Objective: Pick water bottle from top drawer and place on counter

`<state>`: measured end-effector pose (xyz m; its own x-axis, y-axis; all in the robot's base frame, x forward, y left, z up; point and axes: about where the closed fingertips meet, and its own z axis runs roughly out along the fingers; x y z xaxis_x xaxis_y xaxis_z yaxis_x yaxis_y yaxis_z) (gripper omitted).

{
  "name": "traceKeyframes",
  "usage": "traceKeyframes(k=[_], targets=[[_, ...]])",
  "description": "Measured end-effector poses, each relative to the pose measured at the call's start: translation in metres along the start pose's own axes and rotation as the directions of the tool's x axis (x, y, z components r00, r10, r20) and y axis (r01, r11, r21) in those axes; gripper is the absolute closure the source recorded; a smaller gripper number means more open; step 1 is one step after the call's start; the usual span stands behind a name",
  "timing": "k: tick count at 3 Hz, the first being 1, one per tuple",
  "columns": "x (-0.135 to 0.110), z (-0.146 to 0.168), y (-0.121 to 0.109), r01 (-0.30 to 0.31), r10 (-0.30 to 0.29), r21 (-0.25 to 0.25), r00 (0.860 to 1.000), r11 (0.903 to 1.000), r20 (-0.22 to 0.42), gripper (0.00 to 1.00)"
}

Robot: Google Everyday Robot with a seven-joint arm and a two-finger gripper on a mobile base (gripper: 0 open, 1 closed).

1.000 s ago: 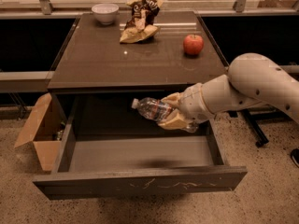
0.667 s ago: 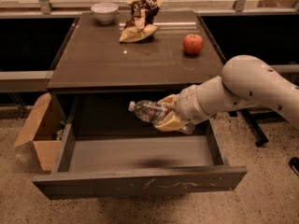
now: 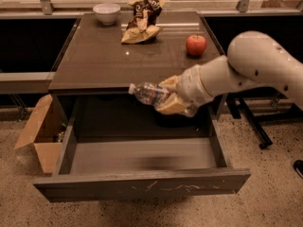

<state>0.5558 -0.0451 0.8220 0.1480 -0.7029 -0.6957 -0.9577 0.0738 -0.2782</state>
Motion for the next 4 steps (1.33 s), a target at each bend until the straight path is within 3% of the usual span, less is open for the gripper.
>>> traceKeyframes(k=[1, 2, 3, 4], targets=[[-0.031, -0.008, -0.052, 0.072, -0.072, 0.014, 0.997, 0.9973, -0.011, 1.0], [-0.063, 0.014, -0.113, 0.136, -0.136, 0.013, 0.991, 0.9906, 0.004, 0.98], [-0.075, 0.033, -0.139, 0.149, -0.15, 0.023, 0.989, 0.9886, 0.019, 0.77], [-0.071, 0.047, -0.154, 0.113, -0.115, 0.049, 0.992, 0.9924, 0.043, 0.53]])
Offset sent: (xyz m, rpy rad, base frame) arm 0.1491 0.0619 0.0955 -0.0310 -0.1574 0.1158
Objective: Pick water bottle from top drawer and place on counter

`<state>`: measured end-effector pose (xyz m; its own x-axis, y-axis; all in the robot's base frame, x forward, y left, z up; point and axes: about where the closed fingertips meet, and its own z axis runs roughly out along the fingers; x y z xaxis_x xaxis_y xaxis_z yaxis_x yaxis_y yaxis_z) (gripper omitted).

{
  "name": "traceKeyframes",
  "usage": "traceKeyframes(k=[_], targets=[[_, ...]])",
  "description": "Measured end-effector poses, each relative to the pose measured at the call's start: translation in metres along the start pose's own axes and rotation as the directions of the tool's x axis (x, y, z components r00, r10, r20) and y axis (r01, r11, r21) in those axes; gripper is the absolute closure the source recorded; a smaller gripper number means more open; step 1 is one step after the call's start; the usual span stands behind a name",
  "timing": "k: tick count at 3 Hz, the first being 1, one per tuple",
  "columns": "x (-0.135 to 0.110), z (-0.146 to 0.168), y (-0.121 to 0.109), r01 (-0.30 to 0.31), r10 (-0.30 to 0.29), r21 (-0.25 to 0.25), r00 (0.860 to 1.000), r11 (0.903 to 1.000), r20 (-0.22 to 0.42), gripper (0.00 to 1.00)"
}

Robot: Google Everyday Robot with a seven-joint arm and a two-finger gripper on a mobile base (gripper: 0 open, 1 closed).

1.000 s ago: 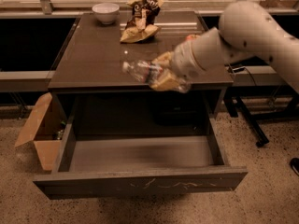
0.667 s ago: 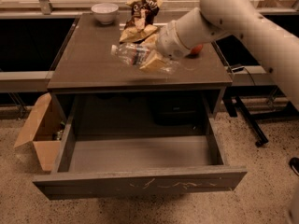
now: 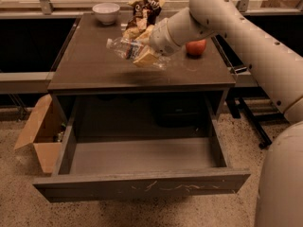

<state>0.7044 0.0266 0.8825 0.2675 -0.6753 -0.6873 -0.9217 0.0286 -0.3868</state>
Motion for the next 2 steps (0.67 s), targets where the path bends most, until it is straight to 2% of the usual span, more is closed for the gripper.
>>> traceKeyframes(k=[1, 2], targets=[[0.0106, 0.0069, -0.0073, -0.037, 0.037, 0.024, 0.999, 0.999, 0.023, 0.29], [0.0188, 0.0068, -0.0135, -0.062, 0.06, 0.042, 0.997, 0.9972, 0.047, 0.0]])
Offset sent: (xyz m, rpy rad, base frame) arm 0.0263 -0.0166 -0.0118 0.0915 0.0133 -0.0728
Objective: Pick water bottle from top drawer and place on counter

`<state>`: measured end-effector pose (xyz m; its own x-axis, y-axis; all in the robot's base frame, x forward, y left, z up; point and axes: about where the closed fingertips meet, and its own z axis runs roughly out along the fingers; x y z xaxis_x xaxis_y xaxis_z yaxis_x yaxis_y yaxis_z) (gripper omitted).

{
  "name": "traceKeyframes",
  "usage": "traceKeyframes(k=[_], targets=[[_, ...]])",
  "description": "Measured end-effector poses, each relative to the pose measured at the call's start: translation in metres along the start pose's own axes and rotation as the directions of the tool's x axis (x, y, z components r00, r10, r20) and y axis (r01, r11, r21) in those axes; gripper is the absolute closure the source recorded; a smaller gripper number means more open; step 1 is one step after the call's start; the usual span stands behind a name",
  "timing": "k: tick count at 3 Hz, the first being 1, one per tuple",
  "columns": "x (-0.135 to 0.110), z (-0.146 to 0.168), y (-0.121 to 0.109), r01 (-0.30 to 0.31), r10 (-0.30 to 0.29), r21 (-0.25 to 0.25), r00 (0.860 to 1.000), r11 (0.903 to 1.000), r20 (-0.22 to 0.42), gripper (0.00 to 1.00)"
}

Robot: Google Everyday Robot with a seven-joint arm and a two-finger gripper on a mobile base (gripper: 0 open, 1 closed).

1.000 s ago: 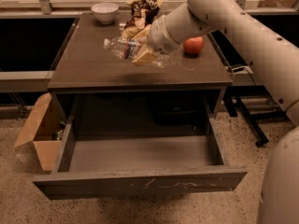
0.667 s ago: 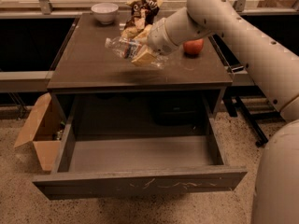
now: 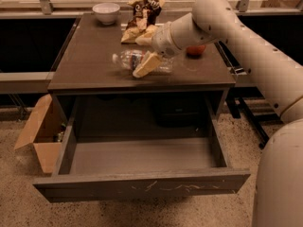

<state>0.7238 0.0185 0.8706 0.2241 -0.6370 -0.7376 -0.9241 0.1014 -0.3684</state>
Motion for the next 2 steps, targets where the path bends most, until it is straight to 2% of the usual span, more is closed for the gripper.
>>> traceKeyframes(k=[1, 2], targets=[[0.003, -0.004, -0.004, -0.01, 0.01, 0.012, 1.0, 0.9999, 0.015, 0.0], [0.0, -0.017, -0.003, -0.003, 0.001, 0.046, 0.999, 0.9989, 0.049, 0.0]])
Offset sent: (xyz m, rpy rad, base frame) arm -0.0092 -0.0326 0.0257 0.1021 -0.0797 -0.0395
